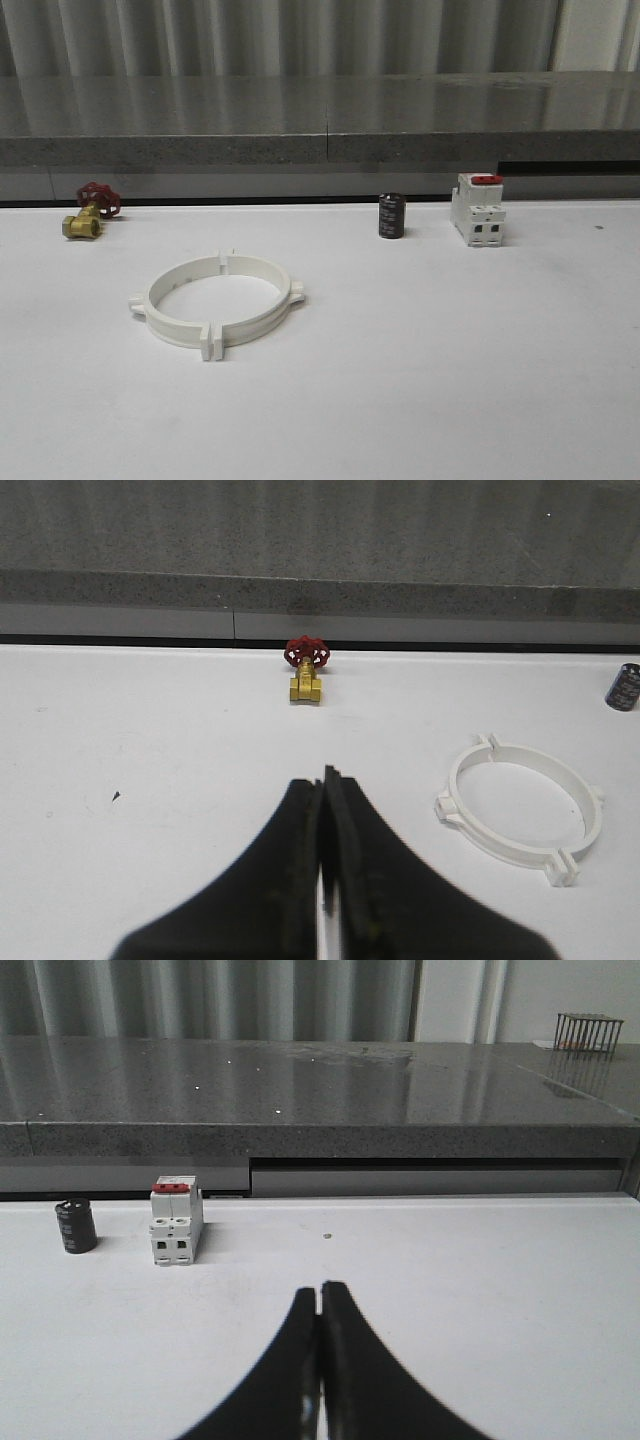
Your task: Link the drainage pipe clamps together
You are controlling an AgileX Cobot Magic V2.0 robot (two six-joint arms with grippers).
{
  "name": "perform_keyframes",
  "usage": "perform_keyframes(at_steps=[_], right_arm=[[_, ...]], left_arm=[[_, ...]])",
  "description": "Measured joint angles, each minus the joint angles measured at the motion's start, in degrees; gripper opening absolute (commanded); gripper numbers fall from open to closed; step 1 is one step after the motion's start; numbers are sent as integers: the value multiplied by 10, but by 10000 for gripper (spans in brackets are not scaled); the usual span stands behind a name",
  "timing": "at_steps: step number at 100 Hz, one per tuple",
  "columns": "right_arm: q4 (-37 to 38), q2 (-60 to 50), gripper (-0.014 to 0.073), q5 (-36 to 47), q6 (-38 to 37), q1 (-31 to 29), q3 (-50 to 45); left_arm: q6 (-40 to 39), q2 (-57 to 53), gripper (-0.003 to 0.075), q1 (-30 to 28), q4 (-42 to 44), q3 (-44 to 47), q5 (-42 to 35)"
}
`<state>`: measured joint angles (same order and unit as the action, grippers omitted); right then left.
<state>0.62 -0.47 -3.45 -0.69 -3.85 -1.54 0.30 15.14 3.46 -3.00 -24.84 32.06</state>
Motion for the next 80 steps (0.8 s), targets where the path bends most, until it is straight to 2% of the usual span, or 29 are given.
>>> perform_keyframes(at_steps=[80], right_arm=[[-1,0,-66,-10,1,0,0]], left_arm=[[0,0,-21,0,0,0,0]])
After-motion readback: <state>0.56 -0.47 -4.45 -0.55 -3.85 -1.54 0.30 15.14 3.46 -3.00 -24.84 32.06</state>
